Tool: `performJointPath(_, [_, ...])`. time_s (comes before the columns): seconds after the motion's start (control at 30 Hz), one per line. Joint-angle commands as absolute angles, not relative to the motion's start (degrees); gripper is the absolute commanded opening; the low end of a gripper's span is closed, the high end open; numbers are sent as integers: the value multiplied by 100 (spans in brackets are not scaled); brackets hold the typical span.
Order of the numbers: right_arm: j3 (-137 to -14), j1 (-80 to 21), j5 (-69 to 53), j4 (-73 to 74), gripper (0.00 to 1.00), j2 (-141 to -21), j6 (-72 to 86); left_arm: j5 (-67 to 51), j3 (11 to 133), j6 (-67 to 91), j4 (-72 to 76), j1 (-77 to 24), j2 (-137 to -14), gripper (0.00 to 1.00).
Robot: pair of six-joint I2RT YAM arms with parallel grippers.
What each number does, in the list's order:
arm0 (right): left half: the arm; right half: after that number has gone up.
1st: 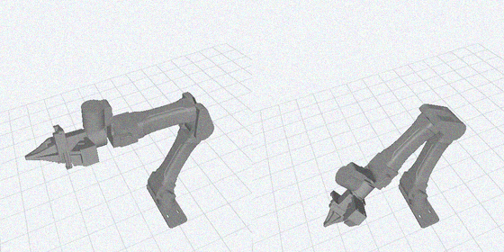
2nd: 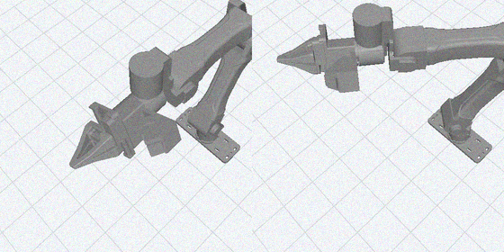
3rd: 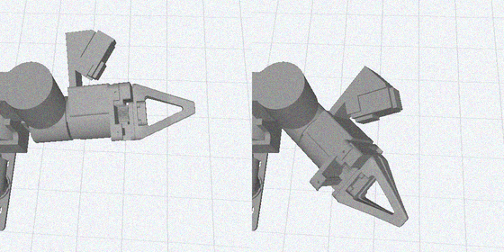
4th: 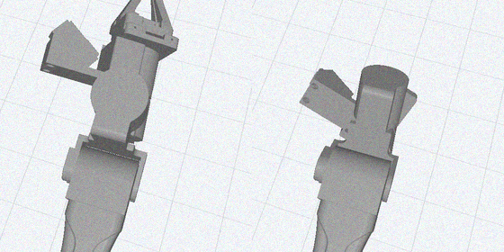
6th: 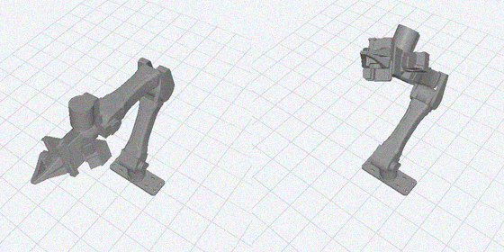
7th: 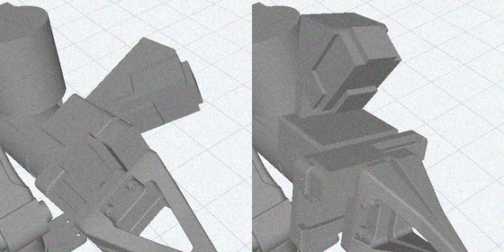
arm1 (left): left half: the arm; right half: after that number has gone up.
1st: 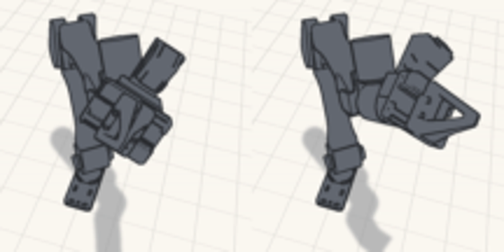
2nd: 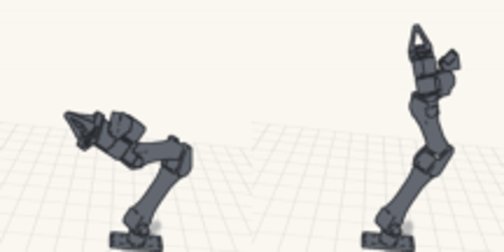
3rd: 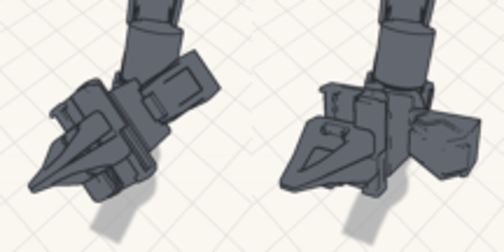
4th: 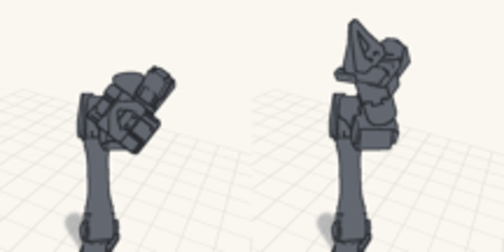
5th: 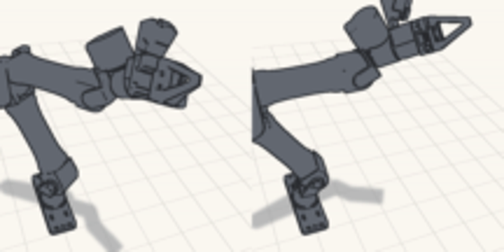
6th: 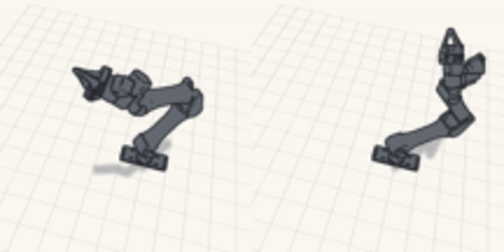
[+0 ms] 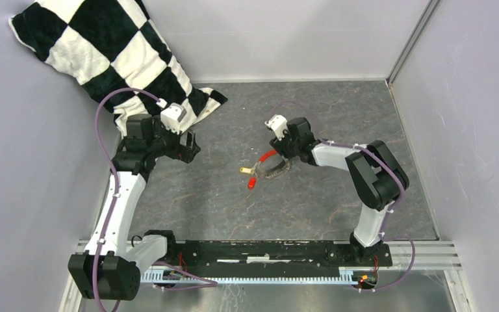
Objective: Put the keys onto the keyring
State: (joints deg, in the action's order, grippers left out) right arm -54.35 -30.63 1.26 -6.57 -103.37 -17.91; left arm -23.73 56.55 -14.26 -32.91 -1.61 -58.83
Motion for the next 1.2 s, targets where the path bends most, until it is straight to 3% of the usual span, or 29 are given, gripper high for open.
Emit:
performJointPath(0.0, [-6140, -2628, 439, -545, 68, -10847, -1876, -2620, 5398, -1463, -2653, -123, -5820, 100])
performJointPath(0.17, [-6530, -2531, 182, -221, 74, -10475, -1730, -2610, 5240, -1398, -2264, -116, -5921, 100])
performJointPath(0.2, [-6405, -2525, 158, -318, 93, -10186, -1697, -2614, 5208, -1367, -2158, -115, -5945, 100])
performJointPath(0.23, [-6185, -2518, 175, -451, 98, -9881, -1616, -2624, 5165, -1306, -2029, -114, -5964, 100])
performJointPath(0.37, [-4935, -2462, 518, -1141, 98, -8589, -1250, -2776, 4799, -824, -1321, -84, -6026, 100])
performJointPath(0.53, [-2683, -2191, 2284, -2585, 98, -6864, -916, -2744, 3567, -444, 368, -49, -6055, 100])
performJointPath(0.67, [-1371, -1714, 3036, -3859, 98, -5902, -831, -2731, 2833, -449, 1581, 179, -6261, 100])
performJointPath(1.0, [-684, -1159, 2962, -5208, 98, -6786, -1013, -2379, 1580, 186, 5099, 345, -7147, 100])
performJointPath(1.17, [-317, -995, 2905, -6023, 98, -7158, -1052, -2465, 1499, 462, 5771, 417, -7946, 100])
